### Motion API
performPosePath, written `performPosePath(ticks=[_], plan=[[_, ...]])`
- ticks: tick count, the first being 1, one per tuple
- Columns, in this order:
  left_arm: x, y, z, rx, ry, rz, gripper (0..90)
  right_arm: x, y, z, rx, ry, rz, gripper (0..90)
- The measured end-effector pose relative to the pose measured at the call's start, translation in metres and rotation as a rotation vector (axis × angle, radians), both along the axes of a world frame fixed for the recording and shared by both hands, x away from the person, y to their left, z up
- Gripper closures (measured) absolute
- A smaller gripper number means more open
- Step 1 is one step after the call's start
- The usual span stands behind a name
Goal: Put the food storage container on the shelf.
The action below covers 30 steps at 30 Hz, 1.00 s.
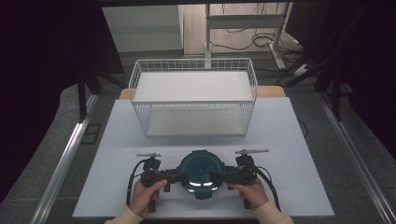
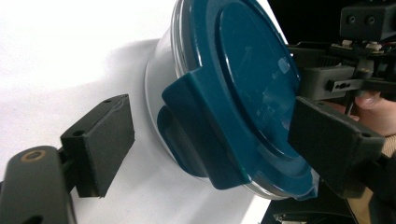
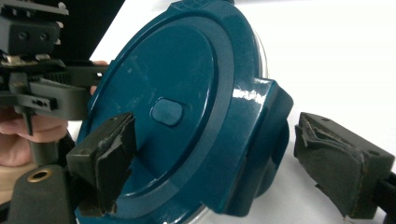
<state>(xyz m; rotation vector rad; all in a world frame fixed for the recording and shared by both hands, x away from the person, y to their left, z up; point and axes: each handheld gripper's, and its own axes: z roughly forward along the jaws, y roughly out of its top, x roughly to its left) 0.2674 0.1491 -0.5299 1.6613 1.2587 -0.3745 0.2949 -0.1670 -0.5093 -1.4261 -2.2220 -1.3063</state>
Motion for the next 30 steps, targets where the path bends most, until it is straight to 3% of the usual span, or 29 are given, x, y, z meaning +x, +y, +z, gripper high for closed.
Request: performPosePath(ticks=[7, 11, 18, 25, 30], plan=[[-0.001, -0.007, -0.002, -0.015, 0.021, -0.038, 20.8, 0.0, 0.003, -0.003, 0.035, 0.053, 0.005, 17.8], [-0.004, -0.01, 0.002, 0.012, 0.019, -0.025, 23.7, -0.001, 0.003, -0.003, 0.047, 0.091, -0.014, 19.6], [-0.005, -0.007, 0.002, -0.009, 0.03, -0.011, 27.8, -0.001, -0.007, -0.004, 0.104, 0.161, -0.035, 29.1], [-0.01, -0.003, 0.006, -0.02, 0.016, 0.0, 33.4, -0.007, -0.014, 0.0, 0.144, 0.135, -0.056, 38.9], [-0.011, 0.0, 0.007, -0.027, 0.005, 0.014, 36.1, -0.01, -0.015, 0.002, 0.159, 0.116, -0.058, 41.1]])
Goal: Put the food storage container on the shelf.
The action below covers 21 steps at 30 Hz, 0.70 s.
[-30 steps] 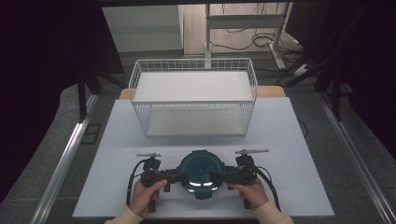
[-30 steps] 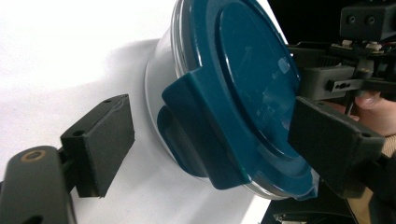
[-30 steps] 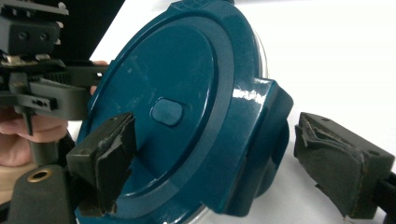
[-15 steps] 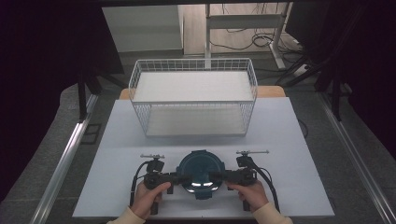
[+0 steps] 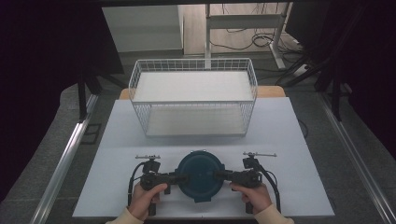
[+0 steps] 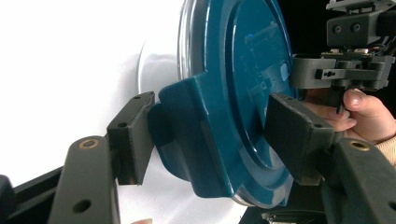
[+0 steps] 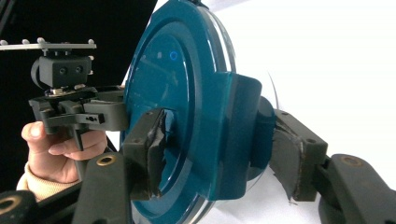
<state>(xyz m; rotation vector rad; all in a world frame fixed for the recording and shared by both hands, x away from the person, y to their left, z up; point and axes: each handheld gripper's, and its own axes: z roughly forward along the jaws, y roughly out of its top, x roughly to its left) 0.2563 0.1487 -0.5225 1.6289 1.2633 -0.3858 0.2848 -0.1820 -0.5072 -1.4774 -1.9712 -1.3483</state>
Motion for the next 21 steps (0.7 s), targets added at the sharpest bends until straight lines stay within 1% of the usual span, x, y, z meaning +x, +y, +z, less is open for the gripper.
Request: performPosePath(ticks=[2, 7, 8, 12, 17, 21], plan=[[0.0, 0.001, 0.001, -0.002, -0.004, 0.001, 36.9, -0.001, 0.0, 0.001, 0.006, -0.002, -0.001, 42.2], [-0.003, 0.004, 0.006, 0.0, -0.03, 0.022, 39.8, -0.003, 0.0, 0.003, 0.013, -0.021, 0.007, 44.0], [-0.004, 0.005, 0.008, 0.005, -0.039, 0.026, 40.2, -0.003, 0.001, 0.004, 0.011, -0.04, 0.013, 44.2], [-0.006, 0.007, 0.013, 0.011, -0.069, 0.041, 40.9, -0.006, 0.004, 0.008, -0.006, -0.091, 0.039, 44.9], [-0.01, 0.009, 0.021, 0.017, -0.115, 0.042, 41.8, -0.008, 0.005, 0.011, 0.009, -0.116, 0.051, 45.0], [-0.011, 0.01, 0.026, 0.021, -0.134, 0.035, 42.2, -0.009, 0.005, 0.016, 0.012, -0.145, 0.06, 45.0]])
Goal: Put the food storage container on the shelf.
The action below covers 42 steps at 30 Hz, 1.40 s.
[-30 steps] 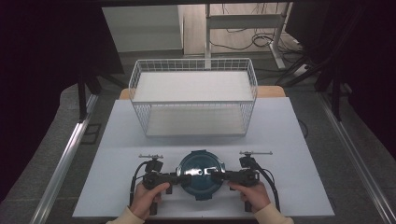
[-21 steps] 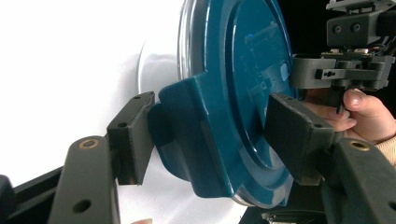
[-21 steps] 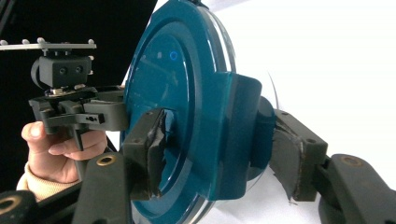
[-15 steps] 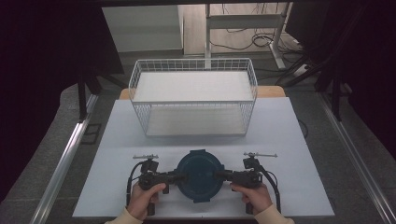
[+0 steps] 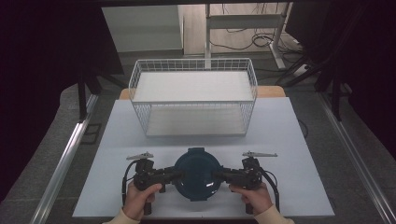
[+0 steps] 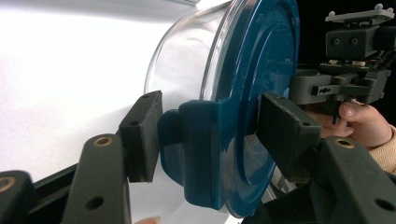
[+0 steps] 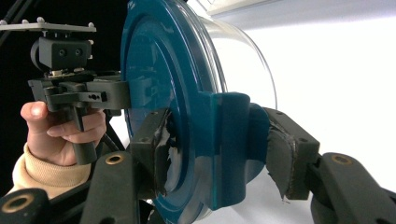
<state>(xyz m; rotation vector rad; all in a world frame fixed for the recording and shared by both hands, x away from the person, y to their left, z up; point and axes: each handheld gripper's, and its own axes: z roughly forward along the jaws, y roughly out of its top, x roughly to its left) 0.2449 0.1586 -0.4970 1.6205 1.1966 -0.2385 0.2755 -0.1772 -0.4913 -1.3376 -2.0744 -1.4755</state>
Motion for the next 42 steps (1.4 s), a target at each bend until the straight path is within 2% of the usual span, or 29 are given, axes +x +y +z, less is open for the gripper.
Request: performPosePath(ticks=[12, 27, 31, 42], plan=[[-0.004, 0.001, 0.014, 0.003, -0.063, -0.017, 42.5, -0.005, 0.001, 0.019, -0.02, -0.108, 0.024, 45.0], [-0.001, 0.0, 0.028, 0.013, -0.1, -0.024, 42.6, -0.004, 0.0, 0.032, -0.024, -0.153, 0.029, 45.0], [0.003, -0.002, 0.035, 0.014, -0.11, -0.023, 42.6, -0.001, -0.001, 0.038, -0.019, -0.166, 0.027, 45.0], [0.017, -0.004, 0.062, 0.019, -0.172, -0.028, 42.7, 0.013, -0.004, 0.065, -0.02, -0.229, 0.029, 45.0]])
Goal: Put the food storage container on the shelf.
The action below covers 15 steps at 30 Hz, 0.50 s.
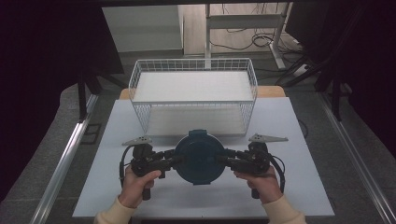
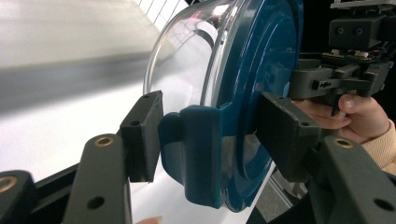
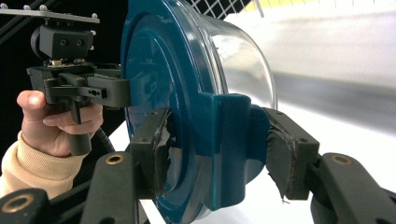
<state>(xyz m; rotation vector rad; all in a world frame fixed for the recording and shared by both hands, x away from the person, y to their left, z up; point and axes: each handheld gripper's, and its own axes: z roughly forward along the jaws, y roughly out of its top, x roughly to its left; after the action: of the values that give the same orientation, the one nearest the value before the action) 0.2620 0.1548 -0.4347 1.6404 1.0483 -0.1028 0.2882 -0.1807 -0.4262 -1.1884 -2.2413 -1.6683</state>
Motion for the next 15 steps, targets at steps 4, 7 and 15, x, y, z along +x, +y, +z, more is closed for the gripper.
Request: performPosePath(ticks=[4, 7, 15], plan=[[0.005, -0.001, 0.012, 0.005, -0.021, -0.005, 42.7, 0.005, -0.001, 0.012, -0.003, -0.02, 0.002, 45.0], [0.007, -0.003, 0.022, 0.009, -0.04, -0.005, 42.7, 0.008, -0.003, 0.022, -0.005, -0.036, 0.005, 45.0], [0.015, -0.005, 0.047, 0.021, -0.08, -0.012, 42.7, 0.014, -0.005, 0.047, 0.002, -0.08, 0.005, 45.0]])
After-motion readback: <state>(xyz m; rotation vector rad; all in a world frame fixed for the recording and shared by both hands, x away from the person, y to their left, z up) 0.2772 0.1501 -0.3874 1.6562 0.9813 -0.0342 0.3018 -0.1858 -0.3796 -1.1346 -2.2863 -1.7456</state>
